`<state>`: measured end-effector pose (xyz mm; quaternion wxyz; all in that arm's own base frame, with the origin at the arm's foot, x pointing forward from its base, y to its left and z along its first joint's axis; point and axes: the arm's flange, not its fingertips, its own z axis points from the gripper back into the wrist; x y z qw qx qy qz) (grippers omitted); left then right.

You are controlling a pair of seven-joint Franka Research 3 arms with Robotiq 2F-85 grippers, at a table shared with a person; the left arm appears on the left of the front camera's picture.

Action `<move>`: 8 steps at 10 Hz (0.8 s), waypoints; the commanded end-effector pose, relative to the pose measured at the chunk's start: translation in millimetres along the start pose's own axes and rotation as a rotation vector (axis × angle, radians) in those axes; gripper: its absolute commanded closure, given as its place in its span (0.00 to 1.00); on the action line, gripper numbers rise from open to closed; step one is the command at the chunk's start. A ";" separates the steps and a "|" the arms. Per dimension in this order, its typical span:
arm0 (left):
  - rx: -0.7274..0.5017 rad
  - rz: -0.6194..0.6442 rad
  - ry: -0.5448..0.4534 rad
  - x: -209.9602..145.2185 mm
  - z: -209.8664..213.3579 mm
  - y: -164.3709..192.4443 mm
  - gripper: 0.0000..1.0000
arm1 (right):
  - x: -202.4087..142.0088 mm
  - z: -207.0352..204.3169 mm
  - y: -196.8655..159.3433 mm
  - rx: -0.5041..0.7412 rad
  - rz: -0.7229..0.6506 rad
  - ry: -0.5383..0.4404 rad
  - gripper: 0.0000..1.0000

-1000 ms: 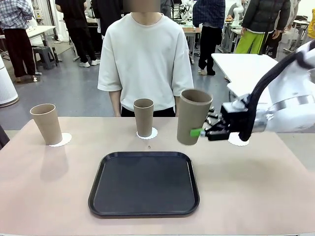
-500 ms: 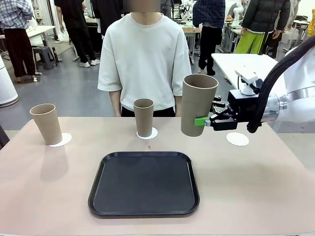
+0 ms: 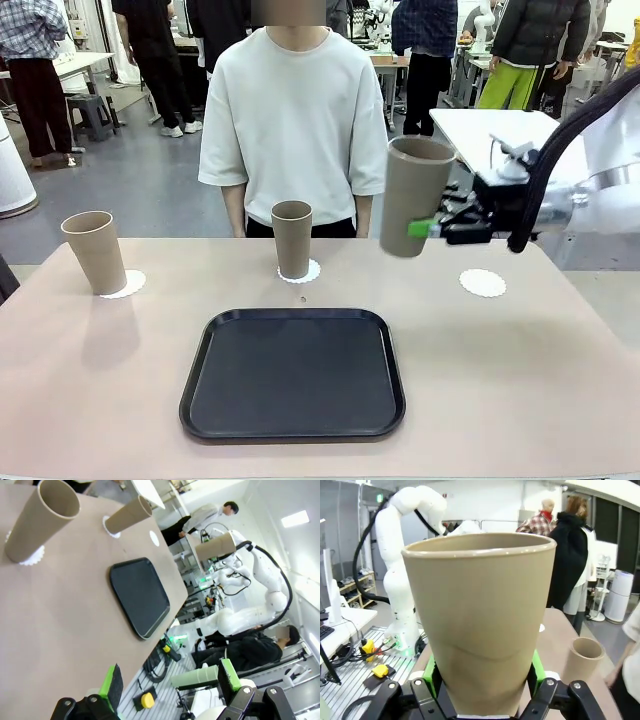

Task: Place coasters on the table and set cups on them.
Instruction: Take one Reusable plastic cup from the Flat Tray and place it on a coaster set by the human.

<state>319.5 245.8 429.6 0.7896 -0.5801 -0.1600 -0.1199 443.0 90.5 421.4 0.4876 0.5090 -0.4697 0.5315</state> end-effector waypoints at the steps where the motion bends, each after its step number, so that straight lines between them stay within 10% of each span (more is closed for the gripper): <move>1: 0.000 -0.005 -0.007 -0.4 2.0 -1.0 0.00 | 5.9 62.1 -52.8 -0.024 -0.033 0.005 0.19; 8: 0.000 -0.005 -0.007 -0.4 2.0 -1.0 0.00 | -23.7 210.3 -81.6 -0.132 -0.046 0.048 0.19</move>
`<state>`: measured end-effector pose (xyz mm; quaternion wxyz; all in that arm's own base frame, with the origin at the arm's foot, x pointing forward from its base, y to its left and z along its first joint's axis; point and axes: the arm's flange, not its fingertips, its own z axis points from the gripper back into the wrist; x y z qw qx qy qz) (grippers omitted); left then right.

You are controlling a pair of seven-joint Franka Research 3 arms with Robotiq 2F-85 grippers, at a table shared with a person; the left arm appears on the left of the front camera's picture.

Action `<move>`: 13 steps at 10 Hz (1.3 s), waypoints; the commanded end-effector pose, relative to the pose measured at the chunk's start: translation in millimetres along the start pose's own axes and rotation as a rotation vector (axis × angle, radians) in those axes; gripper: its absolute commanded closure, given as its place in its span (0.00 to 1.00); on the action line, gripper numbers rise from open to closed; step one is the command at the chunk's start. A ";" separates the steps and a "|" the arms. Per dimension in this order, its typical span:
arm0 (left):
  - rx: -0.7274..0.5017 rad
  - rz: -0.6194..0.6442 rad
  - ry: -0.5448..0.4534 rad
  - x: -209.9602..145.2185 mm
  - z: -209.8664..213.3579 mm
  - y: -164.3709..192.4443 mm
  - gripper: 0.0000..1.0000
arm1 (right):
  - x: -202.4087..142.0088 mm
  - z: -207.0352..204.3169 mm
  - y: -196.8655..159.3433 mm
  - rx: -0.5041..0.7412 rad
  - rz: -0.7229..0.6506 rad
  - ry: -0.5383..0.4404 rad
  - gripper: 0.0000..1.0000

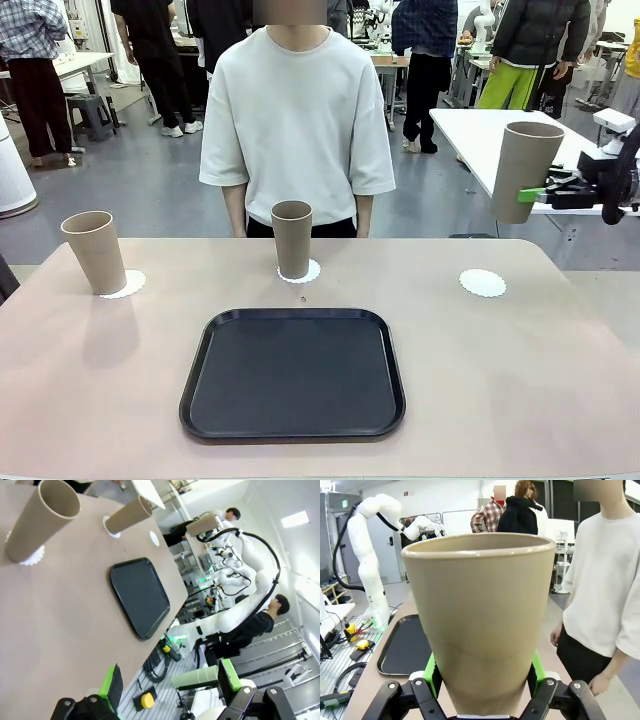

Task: Place coasters on the table and set cups on them.
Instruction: Take one Reusable plastic cup from the Flat Tray and place it on a coaster set by the human.

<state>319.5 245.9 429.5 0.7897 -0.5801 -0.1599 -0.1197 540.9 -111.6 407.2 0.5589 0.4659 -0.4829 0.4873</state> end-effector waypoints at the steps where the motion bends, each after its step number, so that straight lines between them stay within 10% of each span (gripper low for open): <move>1: 0.000 -0.006 -0.007 -0.3 1.9 -1.1 0.00 | 2.2 1.0 6.7 0.016 0.041 0.000 0.19; 6: 0.000 -0.006 -0.007 -0.3 1.9 -1.1 0.00 | -1.2 2.4 1.4 0.002 0.007 -0.007 0.19; 13: 0.000 -0.006 -0.007 -0.3 1.9 -1.1 0.00 | -101.8 4.8 -73.2 -0.002 0.024 0.019 0.19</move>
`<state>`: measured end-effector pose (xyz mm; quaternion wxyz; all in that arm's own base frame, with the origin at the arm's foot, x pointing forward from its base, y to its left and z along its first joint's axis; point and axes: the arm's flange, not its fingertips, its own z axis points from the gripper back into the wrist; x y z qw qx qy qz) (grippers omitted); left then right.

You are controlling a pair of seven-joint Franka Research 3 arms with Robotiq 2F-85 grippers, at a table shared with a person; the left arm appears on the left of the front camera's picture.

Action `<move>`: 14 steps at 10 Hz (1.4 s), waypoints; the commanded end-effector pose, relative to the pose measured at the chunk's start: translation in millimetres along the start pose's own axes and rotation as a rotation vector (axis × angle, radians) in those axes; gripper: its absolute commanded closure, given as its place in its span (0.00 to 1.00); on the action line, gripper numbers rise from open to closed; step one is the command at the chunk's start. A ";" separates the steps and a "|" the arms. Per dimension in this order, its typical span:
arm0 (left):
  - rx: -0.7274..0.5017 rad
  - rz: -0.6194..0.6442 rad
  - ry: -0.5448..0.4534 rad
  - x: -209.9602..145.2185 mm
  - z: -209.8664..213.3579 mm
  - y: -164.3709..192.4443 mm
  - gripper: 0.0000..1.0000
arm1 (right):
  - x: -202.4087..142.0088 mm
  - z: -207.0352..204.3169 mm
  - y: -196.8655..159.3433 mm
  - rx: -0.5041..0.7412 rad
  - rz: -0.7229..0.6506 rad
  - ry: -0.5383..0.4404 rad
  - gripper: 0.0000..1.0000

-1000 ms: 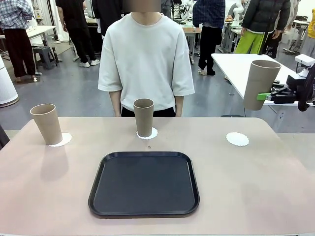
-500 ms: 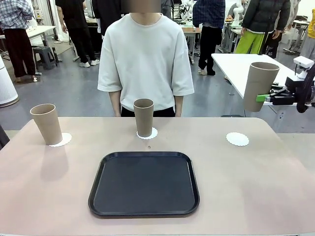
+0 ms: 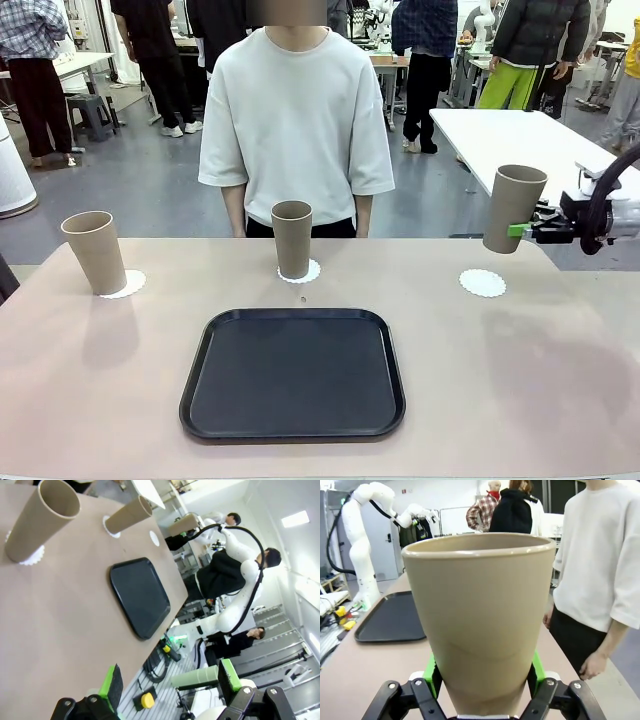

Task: Place coasters on the table and set cups on them.
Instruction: Take one Reusable plastic cup from the Flat Tray and place it on a coaster set by the human.

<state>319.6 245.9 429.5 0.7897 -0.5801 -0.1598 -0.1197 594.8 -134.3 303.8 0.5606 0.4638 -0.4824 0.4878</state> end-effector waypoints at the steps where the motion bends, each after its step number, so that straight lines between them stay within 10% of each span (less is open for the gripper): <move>1: 0.000 -0.006 -0.007 -0.4 1.9 -1.2 0.00 | -12.8 -5.4 -18.3 0.003 0.008 0.036 0.19; 14: 0.000 -0.006 -0.007 -0.4 1.9 -1.2 0.00 | -60.5 -14.3 -19.7 0.017 -0.098 0.034 0.19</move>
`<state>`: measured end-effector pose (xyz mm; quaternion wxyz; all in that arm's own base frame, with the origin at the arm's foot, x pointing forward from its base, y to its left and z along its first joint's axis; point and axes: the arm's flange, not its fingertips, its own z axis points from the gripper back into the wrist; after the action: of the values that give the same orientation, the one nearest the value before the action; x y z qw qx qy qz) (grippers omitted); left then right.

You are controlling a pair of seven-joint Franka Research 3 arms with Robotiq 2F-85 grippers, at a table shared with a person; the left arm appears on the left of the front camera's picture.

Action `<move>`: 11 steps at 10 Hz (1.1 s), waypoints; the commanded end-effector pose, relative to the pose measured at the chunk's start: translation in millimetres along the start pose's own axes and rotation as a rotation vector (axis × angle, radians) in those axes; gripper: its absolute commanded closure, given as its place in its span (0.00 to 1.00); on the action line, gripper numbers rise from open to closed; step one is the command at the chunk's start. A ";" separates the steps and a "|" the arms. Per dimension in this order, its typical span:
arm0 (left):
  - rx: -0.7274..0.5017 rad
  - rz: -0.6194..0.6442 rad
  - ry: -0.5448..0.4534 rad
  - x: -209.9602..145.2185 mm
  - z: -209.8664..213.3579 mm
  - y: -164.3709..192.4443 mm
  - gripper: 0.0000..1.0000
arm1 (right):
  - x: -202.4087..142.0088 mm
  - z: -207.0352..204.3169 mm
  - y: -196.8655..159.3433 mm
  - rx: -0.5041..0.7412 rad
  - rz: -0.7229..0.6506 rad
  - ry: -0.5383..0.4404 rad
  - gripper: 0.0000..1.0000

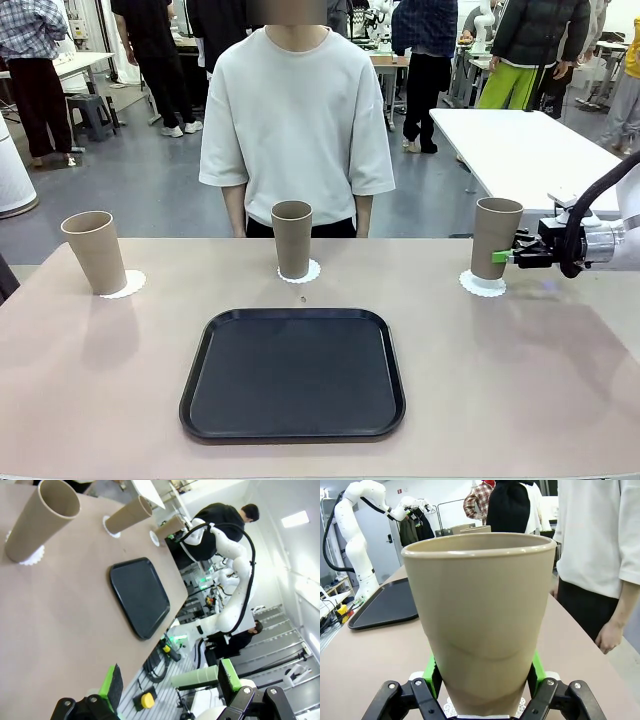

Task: Place coasters on the table and set cups on them.
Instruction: Take one Reusable plastic cup from the Flat Tray and place it on a coaster set by the human.

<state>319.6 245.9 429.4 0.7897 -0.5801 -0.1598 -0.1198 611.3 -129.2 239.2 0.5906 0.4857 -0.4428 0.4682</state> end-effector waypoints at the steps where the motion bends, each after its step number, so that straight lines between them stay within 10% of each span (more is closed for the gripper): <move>1: 0.000 -0.006 -0.007 -0.4 2.0 -1.2 0.00 | 2.3 -0.9 -0.3 0.000 0.012 0.001 0.19; 11: 0.000 -0.006 -0.007 -0.4 2.0 -1.2 0.00 | -22.5 -3.9 -6.6 0.103 0.036 -0.021 0.19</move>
<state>319.6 245.9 429.4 0.7897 -0.5801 -0.1598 -0.1198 610.1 -127.0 218.0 0.5648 0.5118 -0.4409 0.4741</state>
